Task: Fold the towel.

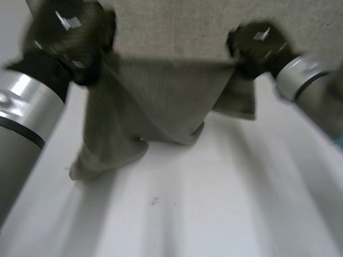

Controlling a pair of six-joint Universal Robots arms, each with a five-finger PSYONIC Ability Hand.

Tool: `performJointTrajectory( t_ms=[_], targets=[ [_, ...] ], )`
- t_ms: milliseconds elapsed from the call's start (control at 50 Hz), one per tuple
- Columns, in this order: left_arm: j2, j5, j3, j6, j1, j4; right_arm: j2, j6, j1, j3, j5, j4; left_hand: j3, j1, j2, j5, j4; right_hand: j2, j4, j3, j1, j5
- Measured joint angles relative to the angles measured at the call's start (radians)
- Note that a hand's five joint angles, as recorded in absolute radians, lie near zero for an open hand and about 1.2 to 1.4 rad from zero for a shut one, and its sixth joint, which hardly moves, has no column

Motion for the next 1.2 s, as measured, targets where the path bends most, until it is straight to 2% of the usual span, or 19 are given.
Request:
performJointTrajectory(
  t_ms=[20,120,160,180,220,260,400,540,620,660,700,720,740,760,820,980,1060,1120,1200],
  targets=[
    [0.000,0.000,0.000,0.000,0.000,0.000,0.000,0.000,0.000,0.000,0.000,0.000,0.000,0.000,0.000,0.000,0.000,0.000,0.000,0.000,0.000,0.000],
    [0.093,-0.011,0.001,-0.010,0.021,0.109,-0.216,-0.165,-0.061,-0.026,-0.010,0.169,0.000,0.000,0.000,0.000,0.000,0.000,0.000,0.000,0.000,0.002],
    [0.103,-0.015,0.000,-0.011,0.021,0.116,-0.231,-0.180,-0.064,-0.033,-0.011,0.192,0.000,0.000,0.000,0.000,0.000,0.000,0.000,0.000,0.000,0.002],
    [0.134,-0.029,-0.004,-0.013,0.022,0.131,-0.281,-0.241,-0.075,-0.063,-0.014,0.301,0.000,0.010,0.000,0.001,0.000,0.000,0.000,0.000,0.000,0.002],
    [0.143,-0.036,-0.010,-0.013,0.021,0.128,-0.290,-0.259,-0.076,-0.073,-0.015,0.334,0.000,0.027,0.000,0.005,0.000,0.000,0.000,0.000,0.000,0.004],
    [0.151,-0.046,-0.024,-0.011,0.021,0.115,-0.301,-0.331,-0.072,-0.103,-0.017,0.454,0.000,0.027,0.000,0.005,0.000,0.000,0.003,0.000,0.000,0.007],
    [0.098,-0.047,-0.096,-0.001,0.032,0.011,-0.226,-0.508,-0.036,-0.112,0.000,0.657,0.000,0.027,0.000,0.005,0.000,0.000,0.004,0.000,0.000,0.010],
    [-0.144,-0.035,-0.151,-0.003,0.039,-0.076,-0.047,-0.676,0.025,-0.090,0.051,0.796,0.000,0.027,0.000,0.005,0.000,0.000,0.004,0.000,0.000,0.010],
    [-0.254,-0.015,-0.144,-0.007,0.036,-0.075,0.019,-0.696,0.047,-0.091,0.078,0.803,-0.027,0.009,-0.028,-0.019,-0.028,0.000,0.004,0.000,0.000,0.010],
    [-0.303,0.011,-0.133,-0.010,0.036,-0.063,0.047,-0.697,0.061,-0.090,0.093,0.794,-0.207,-0.181,-0.210,-0.182,-0.208,0.000,0.004,0.000,0.000,0.010],
    [-0.342,0.047,-0.120,-0.015,0.037,-0.041,0.062,-0.696,0.074,-0.086,0.103,0.777,-0.539,-0.550,-0.568,-0.540,-0.545,0.000,0.004,0.000,0.000,0.010],
    [-0.358,0.068,-0.113,-0.020,0.037,-0.027,0.065,-0.695,0.079,-0.084,0.106,0.769,-0.539,-0.550,-0.568,-0.540,-0.545,0.000,0.004,0.000,0.000,0.010],
    [-0.371,0.089,-0.107,-0.024,0.038,-0.012,0.066,-0.693,0.085,-0.079,0.110,0.755,-0.703,-0.677,-0.704,-0.700,-0.706,0.000,0.004,0.000,0.000,0.010],
    [-0.371,0.089,-0.107,-0.024,0.038,-0.012,0.066,-0.693,0.085,-0.079,0.110,0.755,-0.703,-0.677,-0.704,-0.700,-0.706,0.000,0.004,0.000,0.000,0.010],
    [-0.401,0.163,-0.090,-0.059,0.039,0.056,0.050,-0.687,0.094,-0.053,0.114,0.709,-0.885,-0.849,-0.889,-0.882,-0.887,0.000,0.004,0.000,0.000,0.010],
    [-0.417,0.272,-0.095,-0.133,0.040,0.161,-0.018,-0.682,0.089,-0.007,0.109,0.663,-0.922,-0.882,-0.924,-0.917,-0.924,0.000,0.004,0.000,0.000,0.010],
    [-0.430,0.355,-0.111,-0.134,0.040,0.181,-0.053,-0.672,0.086,0.005,0.106,0.657,-0.811,-0.777,-0.813,-0.810,-0.812,0.000,0.004,0.000,0.000,0.010],
    [-0.439,0.406,-0.120,-0.117,0.039,0.183,-0.066,-0.668,0.085,0.008,0.104,0.656,-0.763,-0.725,-0.765,-0.759,-0.767,0.000,0.004,0.000,0.000,0.011],
    [-0.462,0.540,-0.142,0.010,0.039,0.182,-0.085,-0.662,0.074,0.024,0.103,0.657,-0.689,-0.653,-0.690,-0.685,-0.691,0.000,0.004,0.000,0.000,0.011]
  ],
)
